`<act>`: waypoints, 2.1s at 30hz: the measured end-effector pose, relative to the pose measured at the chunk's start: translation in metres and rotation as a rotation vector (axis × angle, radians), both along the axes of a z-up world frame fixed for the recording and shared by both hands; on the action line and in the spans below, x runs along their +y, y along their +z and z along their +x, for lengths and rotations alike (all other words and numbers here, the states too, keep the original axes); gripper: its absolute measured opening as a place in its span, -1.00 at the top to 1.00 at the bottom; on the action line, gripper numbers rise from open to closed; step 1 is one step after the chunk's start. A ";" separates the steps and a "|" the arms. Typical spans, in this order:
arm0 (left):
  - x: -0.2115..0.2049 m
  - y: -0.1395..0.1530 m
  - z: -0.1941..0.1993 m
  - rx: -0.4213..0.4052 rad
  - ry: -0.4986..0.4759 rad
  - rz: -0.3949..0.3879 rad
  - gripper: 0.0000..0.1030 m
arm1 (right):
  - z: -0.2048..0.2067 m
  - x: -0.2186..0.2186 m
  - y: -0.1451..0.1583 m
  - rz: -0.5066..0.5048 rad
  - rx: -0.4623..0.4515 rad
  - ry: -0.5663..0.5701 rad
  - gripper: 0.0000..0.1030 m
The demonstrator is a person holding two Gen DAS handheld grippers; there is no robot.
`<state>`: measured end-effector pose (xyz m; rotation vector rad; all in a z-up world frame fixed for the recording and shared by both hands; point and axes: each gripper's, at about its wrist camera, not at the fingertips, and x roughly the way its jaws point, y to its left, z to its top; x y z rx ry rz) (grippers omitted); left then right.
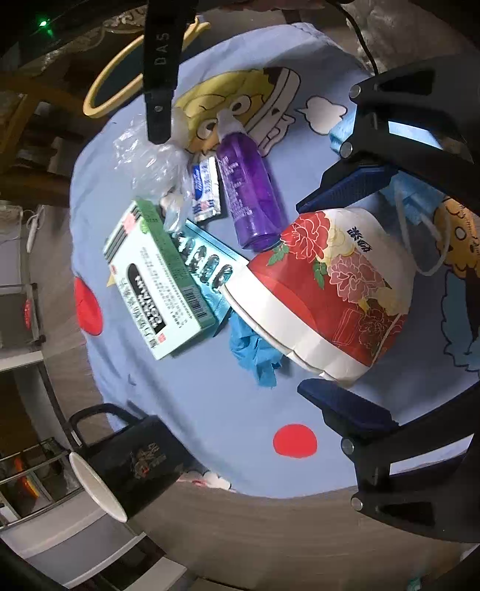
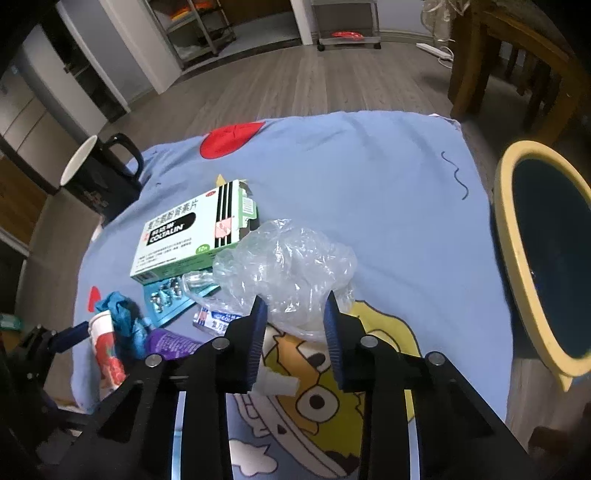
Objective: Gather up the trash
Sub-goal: 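Grasp the red-and-white paper bowl with the left gripper while the right grasps the clear plastic bag, then carry the paper bowl and plastic bag over the bin, then open both grippers over the bin to drop bowl and bag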
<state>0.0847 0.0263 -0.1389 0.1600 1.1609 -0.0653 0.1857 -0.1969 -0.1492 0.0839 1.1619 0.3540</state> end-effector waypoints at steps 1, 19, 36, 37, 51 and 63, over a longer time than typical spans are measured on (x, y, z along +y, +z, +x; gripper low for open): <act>-0.001 0.005 -0.002 -0.013 -0.002 0.001 -0.69 | -0.001 -0.001 0.003 -0.001 -0.003 -0.003 0.38; -0.036 0.097 -0.015 -0.238 -0.119 -0.032 -0.69 | -0.036 -0.055 0.113 0.039 -0.179 -0.057 0.41; -0.125 0.129 0.016 -0.303 -0.299 -0.026 -0.69 | -0.031 -0.169 0.127 -0.037 -0.233 -0.228 0.41; -0.131 0.129 0.018 -0.303 -0.310 -0.026 -0.69 | -0.031 -0.174 0.126 -0.038 -0.227 -0.247 0.41; -0.233 0.111 0.073 -0.279 -0.431 -0.056 -0.69 | -0.007 -0.257 0.090 0.021 -0.125 -0.462 0.41; -0.298 0.083 0.090 -0.256 -0.535 -0.059 -0.69 | 0.006 -0.309 0.052 -0.007 -0.045 -0.591 0.41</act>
